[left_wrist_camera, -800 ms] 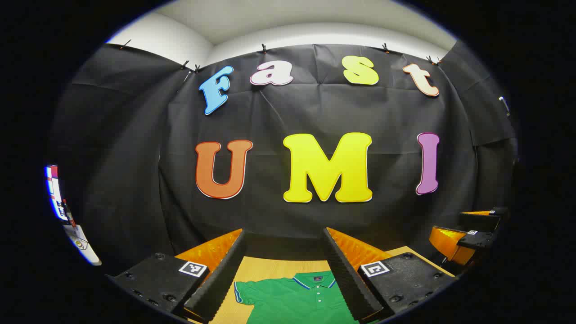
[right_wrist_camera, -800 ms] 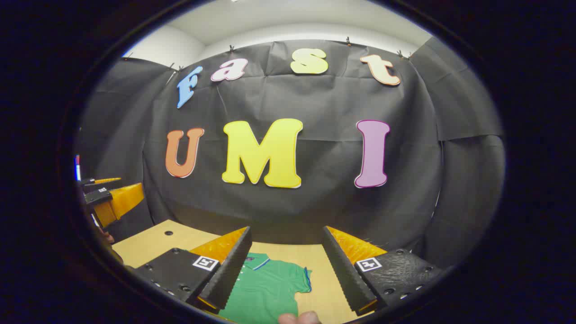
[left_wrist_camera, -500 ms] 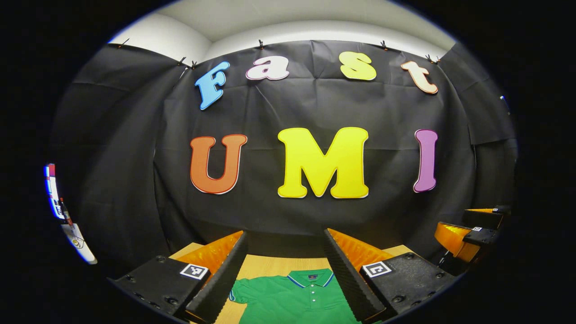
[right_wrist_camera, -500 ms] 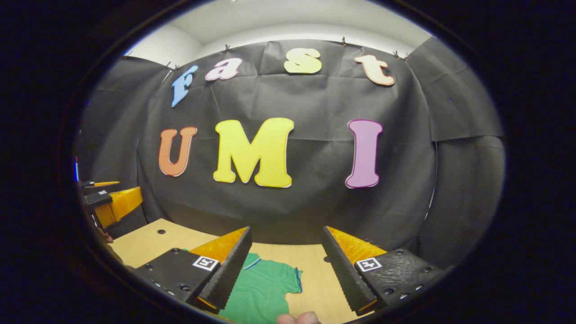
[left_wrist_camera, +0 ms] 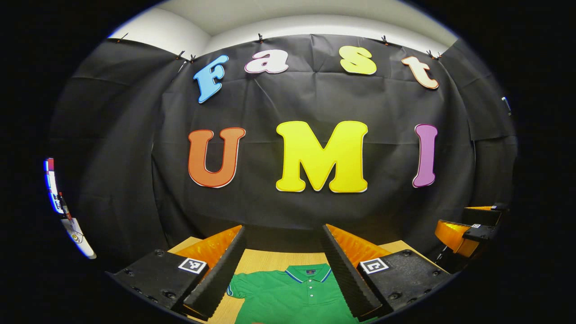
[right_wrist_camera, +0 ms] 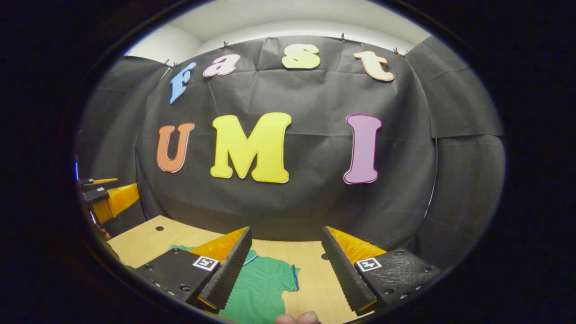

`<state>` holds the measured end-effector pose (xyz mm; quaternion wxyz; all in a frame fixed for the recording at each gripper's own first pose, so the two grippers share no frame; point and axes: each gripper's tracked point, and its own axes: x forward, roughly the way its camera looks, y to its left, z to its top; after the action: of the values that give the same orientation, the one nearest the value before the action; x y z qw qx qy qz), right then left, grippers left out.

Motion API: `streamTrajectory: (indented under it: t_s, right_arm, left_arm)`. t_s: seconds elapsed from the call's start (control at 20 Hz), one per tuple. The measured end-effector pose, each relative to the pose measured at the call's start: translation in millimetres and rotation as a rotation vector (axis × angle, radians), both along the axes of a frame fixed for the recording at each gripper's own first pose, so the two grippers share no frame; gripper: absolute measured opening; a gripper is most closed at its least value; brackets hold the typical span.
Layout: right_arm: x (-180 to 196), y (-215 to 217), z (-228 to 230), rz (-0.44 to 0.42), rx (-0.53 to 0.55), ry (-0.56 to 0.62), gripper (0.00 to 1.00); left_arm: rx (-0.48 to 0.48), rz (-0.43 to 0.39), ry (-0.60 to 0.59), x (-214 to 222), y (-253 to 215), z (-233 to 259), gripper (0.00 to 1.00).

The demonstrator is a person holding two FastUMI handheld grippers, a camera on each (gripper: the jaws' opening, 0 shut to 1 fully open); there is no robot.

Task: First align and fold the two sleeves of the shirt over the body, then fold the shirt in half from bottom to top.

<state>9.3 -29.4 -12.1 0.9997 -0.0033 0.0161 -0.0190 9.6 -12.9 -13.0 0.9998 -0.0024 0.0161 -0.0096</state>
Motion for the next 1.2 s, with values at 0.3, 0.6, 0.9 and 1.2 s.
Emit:
streamTrajectory:
  t_s: [0.3, 0.6, 0.9, 1.2]
  right_arm:
    - [12.0, -7.0, -52.0, 0.015, -0.013, 0.121, 0.97]
    - [43.1, -19.7, -125.9, 0.042, -0.015, 0.292, 0.97]
    - [95.2, -36.1, -204.7, 0.042, 0.051, 0.472, 0.95]
    - [154.8, -46.0, -285.4, 0.077, 0.066, 0.629, 0.95]
  left_arm:
    - [0.014, -0.006, 0.010, -3.0, 1.1, -4.6, 1.00]
    - [0.031, -0.004, 0.039, -8.8, -5.1, -16.5, 1.00]
    - [0.023, 0.018, 0.075, -7.8, -14.2, -27.1, 1.00]
    - [0.034, 0.085, 0.107, 1.2, -12.7, -38.6, 1.00]
